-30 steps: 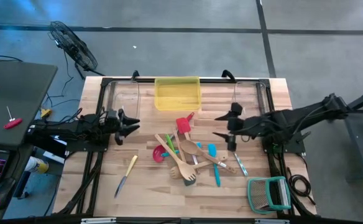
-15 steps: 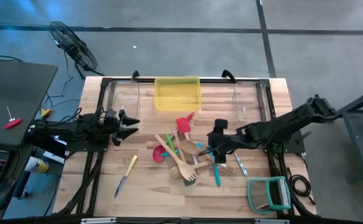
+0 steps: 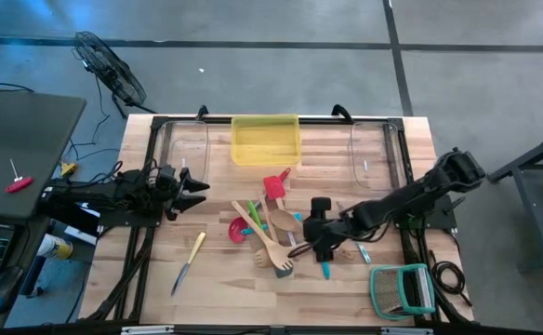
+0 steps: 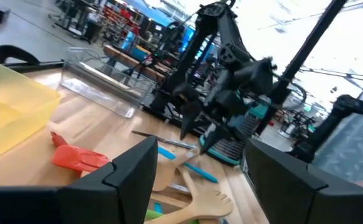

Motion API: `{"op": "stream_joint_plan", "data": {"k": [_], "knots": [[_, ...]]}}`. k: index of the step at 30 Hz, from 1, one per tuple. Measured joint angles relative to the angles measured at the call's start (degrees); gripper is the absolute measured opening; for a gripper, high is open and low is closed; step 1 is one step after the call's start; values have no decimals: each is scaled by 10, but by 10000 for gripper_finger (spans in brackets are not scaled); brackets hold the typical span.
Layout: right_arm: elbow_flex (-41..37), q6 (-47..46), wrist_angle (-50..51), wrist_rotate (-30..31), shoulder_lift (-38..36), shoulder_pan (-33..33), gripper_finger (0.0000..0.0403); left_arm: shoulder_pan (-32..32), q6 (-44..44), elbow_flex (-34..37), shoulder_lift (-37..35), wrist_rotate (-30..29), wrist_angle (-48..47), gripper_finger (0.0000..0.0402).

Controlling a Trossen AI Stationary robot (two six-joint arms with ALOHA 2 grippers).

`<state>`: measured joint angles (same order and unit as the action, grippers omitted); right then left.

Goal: Pick & Place Kitchen Items
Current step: Put the brown serving spoon into the yellow bin

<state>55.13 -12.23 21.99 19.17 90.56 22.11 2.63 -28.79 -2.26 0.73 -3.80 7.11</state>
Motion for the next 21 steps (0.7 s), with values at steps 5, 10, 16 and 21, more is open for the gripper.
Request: {"op": "stream_joint_plan", "data": {"k": [5,10,16,21], "knots": [[0,-1,-3,-1,33,-2,256,0,0,0,0,-24,0,239],[0,-26,-2,4,42,-8,256,0,1,0,0,-32,0,239],[0,-32,-8,5,42,-19,256,0,29,0,0,-76,0,239],[0,-58,-14,-7,55,-24,256,0,30,0,0,-91,-5,239]]}}
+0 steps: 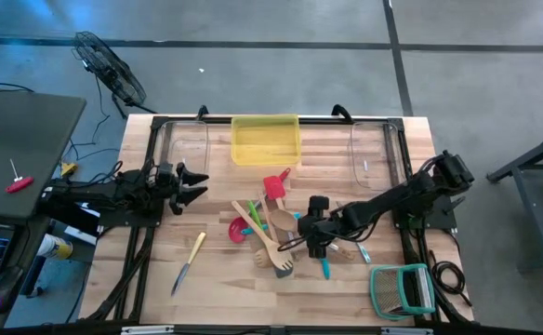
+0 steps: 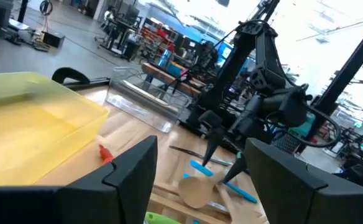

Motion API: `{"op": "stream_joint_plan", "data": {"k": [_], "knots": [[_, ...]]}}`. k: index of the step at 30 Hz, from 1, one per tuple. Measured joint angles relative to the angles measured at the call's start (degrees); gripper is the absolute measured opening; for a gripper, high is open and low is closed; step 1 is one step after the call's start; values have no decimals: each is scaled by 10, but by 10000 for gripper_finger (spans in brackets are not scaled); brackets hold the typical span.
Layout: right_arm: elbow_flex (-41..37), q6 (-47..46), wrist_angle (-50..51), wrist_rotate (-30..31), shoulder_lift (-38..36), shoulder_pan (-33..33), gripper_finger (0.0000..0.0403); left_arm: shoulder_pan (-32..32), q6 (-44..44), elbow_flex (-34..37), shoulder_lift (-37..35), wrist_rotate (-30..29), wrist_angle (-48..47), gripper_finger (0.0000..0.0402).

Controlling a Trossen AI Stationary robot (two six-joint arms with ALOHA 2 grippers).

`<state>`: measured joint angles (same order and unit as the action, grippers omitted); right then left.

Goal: Pick & Place Kitchen Items
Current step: Put the brown serving spoon into the yellow bin

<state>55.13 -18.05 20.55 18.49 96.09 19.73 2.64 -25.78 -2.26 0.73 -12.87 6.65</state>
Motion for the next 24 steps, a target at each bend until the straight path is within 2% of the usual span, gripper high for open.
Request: {"op": "stream_joint_plan", "data": {"k": [12,24], "knots": [[0,-1,-16,-4,53,6,256,0,-2,0,0,3,-12,239],[0,-2,-29,-5,55,4,252,0,-2,0,0,18,-12,239]]}}
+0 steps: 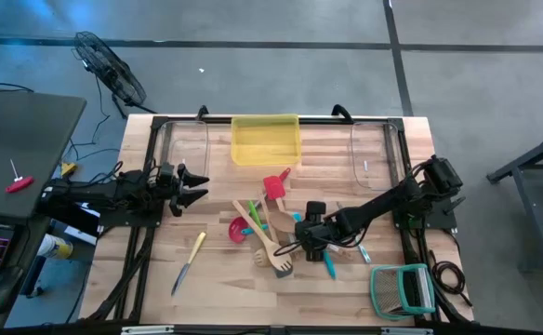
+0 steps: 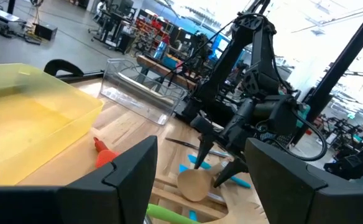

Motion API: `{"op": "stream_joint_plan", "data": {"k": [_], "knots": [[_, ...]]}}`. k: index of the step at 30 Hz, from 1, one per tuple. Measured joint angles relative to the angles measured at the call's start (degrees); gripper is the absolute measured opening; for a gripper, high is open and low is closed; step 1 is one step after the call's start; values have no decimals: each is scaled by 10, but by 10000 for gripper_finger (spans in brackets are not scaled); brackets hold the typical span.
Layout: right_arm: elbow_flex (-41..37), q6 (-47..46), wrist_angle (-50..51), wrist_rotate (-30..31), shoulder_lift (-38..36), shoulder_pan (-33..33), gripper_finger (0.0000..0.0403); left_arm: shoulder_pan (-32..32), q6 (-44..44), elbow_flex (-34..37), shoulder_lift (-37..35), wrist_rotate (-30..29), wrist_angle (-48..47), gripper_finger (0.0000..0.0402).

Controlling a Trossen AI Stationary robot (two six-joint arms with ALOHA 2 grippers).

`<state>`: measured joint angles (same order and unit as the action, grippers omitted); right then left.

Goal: Pick & Place Kitchen Items
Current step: Put the brown serving spoon into the yellow bin

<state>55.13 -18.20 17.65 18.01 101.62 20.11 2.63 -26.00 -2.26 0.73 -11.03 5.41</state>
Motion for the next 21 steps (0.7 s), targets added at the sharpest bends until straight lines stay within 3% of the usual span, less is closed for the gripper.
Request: {"op": "stream_joint_plan", "data": {"k": [5,16,21], "knots": [[0,0,0,0,0,0,220,0,0,0,0,0,0,239],[0,-1,0,-16,0,0,97,0,-2,0,0,1,0,239],[0,-19,1,-17,0,-1,85,0,-2,0,0,1,0,239]]}}
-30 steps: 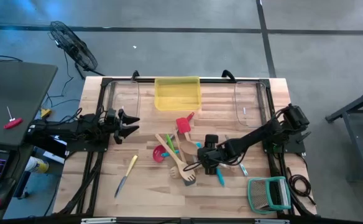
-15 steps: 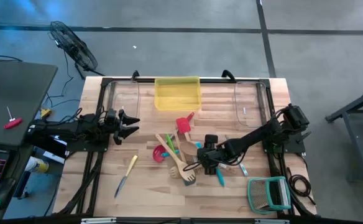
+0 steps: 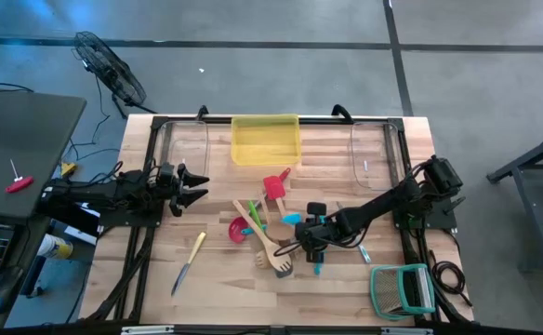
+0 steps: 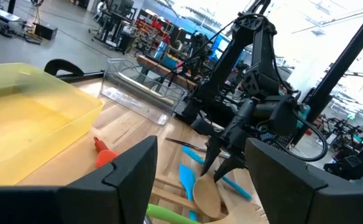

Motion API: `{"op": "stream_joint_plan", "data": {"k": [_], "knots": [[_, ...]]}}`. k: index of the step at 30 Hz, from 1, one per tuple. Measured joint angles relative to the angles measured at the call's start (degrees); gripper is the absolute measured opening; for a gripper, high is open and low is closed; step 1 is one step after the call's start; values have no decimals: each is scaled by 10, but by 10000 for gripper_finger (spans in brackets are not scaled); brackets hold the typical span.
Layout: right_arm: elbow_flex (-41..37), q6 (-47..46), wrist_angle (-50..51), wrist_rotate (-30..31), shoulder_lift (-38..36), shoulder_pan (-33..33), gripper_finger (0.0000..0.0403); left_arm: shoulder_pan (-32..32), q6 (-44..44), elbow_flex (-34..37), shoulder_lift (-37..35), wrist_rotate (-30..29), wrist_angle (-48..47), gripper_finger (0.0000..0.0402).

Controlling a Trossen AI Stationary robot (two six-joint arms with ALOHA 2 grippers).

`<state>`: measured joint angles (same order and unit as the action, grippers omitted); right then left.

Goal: Pick & Place Kitchen Items
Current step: Put the brown serving spoon into the yellow bin

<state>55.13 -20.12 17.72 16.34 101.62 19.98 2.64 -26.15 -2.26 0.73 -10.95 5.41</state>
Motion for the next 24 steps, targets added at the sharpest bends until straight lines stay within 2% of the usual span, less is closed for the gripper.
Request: {"op": "stream_joint_plan", "data": {"k": [5,10,19,24], "knots": [[0,-38,-8,2,0,-3,104,0,0,0,0,3,-2,239],[0,-41,-20,2,0,-6,82,0,-11,0,0,6,-11,239],[0,-37,-33,7,-4,-5,82,0,-12,0,0,6,-11,239],[0,-9,-33,19,-42,-5,82,0,-12,0,0,5,-11,239]]}}
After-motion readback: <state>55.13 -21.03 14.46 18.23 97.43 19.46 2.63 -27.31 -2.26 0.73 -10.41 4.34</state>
